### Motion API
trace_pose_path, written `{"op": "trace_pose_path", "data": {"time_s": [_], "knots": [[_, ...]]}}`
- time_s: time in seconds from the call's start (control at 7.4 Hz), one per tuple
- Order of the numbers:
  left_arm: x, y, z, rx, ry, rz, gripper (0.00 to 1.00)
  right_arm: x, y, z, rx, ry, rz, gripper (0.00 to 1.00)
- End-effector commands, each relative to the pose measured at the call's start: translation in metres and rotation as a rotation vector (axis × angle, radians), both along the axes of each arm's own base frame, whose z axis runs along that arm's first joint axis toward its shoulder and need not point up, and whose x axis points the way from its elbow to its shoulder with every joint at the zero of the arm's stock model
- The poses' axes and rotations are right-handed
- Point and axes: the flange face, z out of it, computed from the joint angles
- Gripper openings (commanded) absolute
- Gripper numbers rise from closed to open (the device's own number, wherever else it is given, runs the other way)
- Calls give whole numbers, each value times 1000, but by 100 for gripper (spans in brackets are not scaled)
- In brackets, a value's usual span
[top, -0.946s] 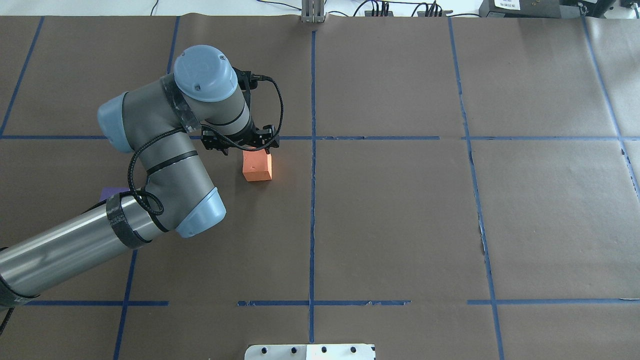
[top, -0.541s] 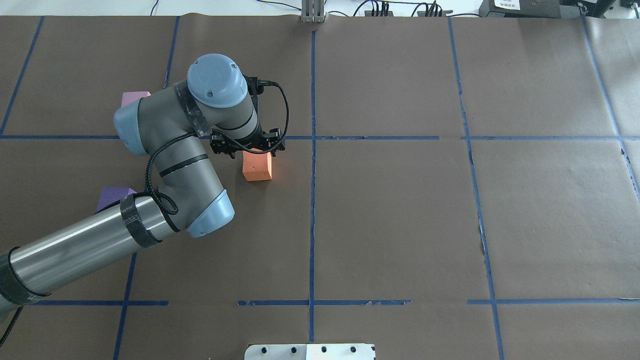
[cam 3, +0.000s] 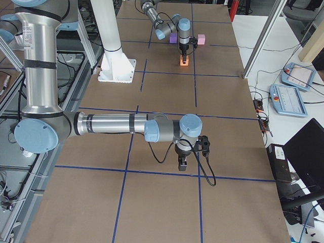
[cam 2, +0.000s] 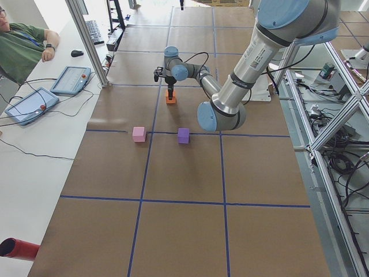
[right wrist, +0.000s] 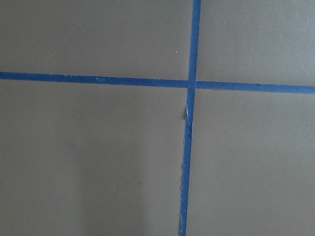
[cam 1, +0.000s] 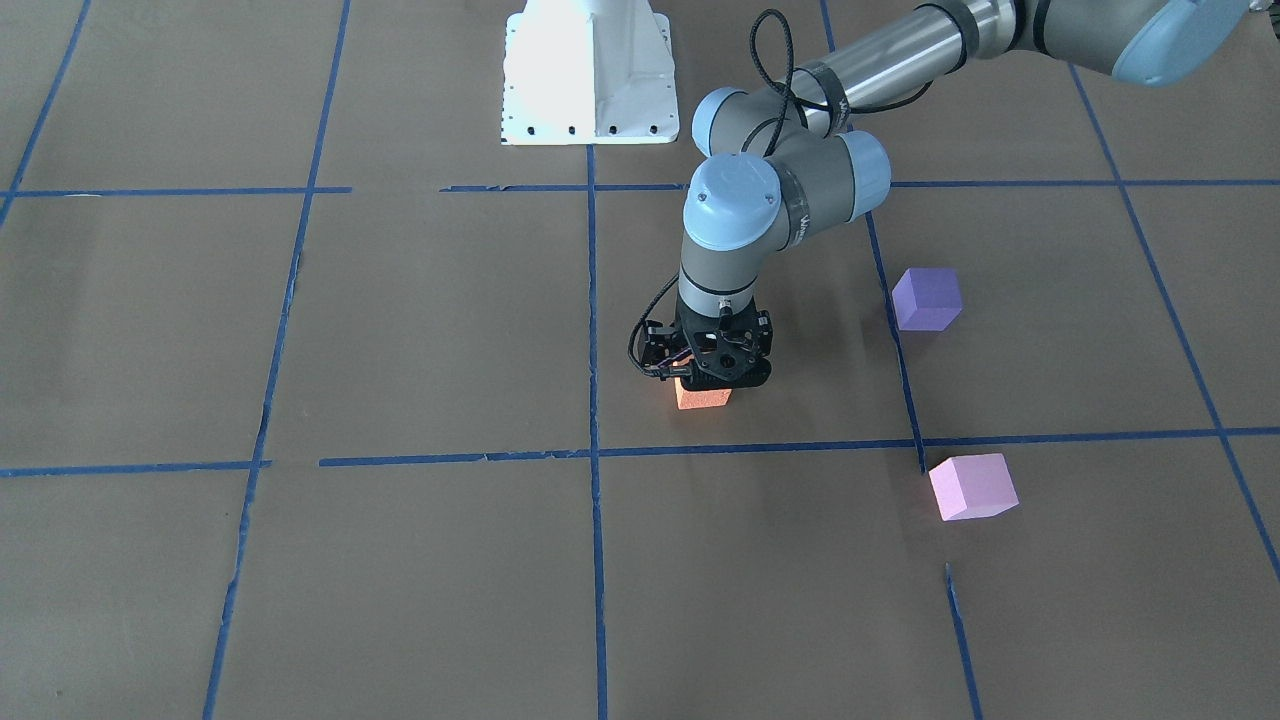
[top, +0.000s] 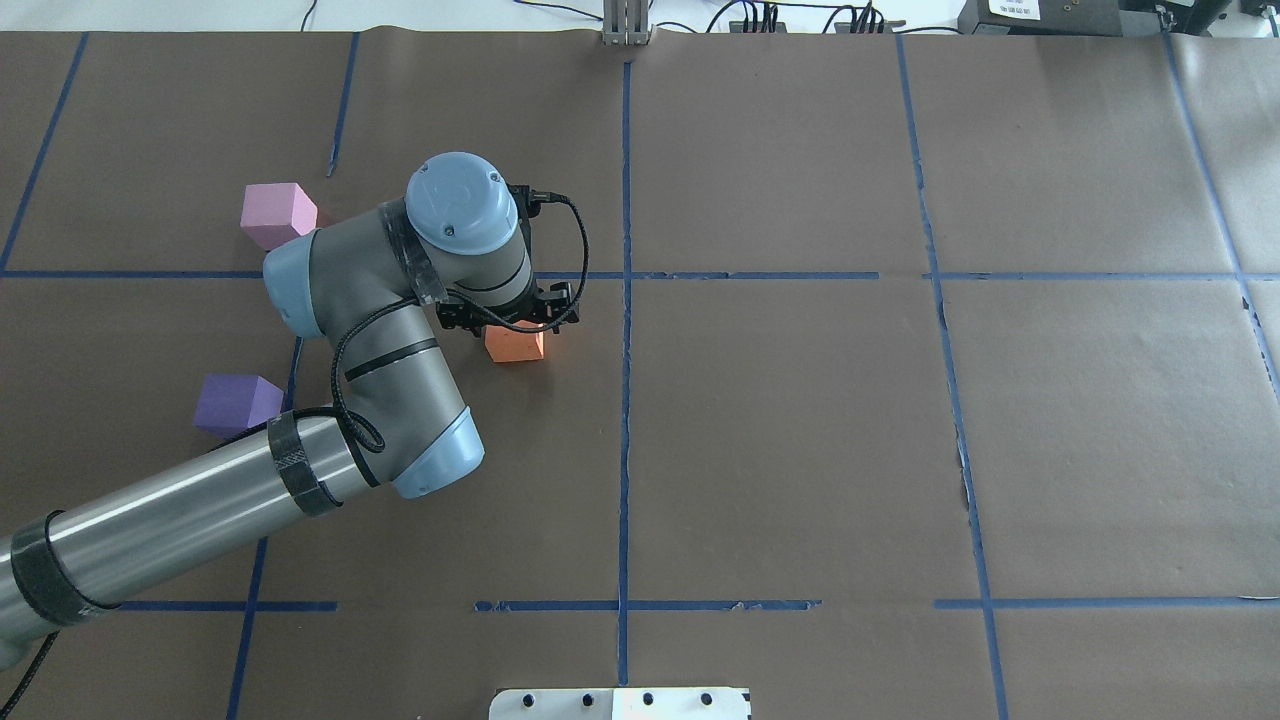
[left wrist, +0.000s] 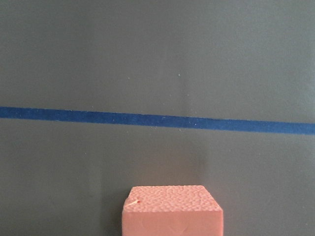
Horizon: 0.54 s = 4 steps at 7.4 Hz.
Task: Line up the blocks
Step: 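Carry the orange cube with the left gripper toward the pink cube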
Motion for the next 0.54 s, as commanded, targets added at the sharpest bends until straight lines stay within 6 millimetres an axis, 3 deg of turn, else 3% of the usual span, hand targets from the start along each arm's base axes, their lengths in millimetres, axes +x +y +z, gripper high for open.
{"op": "trace_pose_path", "data": {"time_s": [0.0, 0.14, 0.27, 0.41], "knots": [[2, -1, 2, 6, 2, -6, 85, 0, 0, 0, 0, 1, 0, 100], [0, -3, 1, 9, 3, -7, 81, 0, 0, 0, 1, 0, 0, 100], [-2, -6, 2, 11, 1, -9, 69, 0, 0, 0, 1, 0, 0, 100], [-4, -7, 1, 14, 2, -10, 36, 0, 0, 0, 0, 1, 0, 100]]}}
